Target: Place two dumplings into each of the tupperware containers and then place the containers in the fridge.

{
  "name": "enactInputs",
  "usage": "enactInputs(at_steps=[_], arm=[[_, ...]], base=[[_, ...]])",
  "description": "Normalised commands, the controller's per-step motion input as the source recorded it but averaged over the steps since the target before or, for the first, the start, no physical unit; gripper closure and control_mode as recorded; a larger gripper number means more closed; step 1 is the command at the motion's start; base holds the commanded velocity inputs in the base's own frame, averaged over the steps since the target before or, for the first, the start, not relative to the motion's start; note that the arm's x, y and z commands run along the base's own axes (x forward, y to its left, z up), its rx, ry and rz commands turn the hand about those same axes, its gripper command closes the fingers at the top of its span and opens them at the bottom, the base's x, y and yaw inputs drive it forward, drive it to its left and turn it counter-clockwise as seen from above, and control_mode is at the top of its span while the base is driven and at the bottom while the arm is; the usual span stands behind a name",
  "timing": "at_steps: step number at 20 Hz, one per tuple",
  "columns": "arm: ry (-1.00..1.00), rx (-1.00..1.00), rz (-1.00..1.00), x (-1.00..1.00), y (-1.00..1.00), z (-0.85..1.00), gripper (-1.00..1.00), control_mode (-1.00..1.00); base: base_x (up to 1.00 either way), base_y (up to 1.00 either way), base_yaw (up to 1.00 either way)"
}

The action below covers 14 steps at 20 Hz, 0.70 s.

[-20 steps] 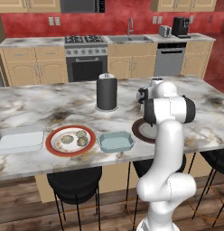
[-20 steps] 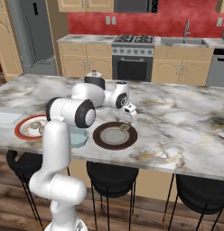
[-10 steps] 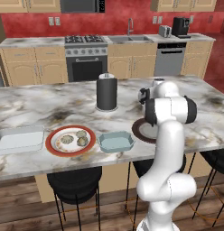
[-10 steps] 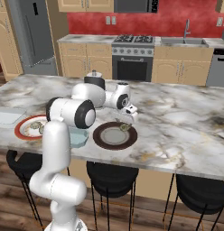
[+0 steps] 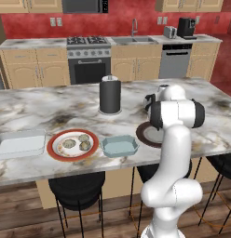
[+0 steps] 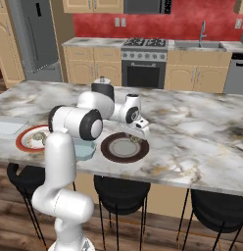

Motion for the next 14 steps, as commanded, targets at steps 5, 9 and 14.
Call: enactInputs(at_steps=[5,9,14], arm=[[0.00,0.00,0.00,0.21,0.00,0.00,-1.00,-1.00],[0.00,0.00,0.00,0.18,0.00,0.00,-1.00,-1.00],[0.01,0.00,0.00,0.03,-0.02,-0.01,-1.00,-1.00]], base=[[0.00,0.00,0.00],[0.00,0.00,0.00],[0.00,0.00,0.00]])
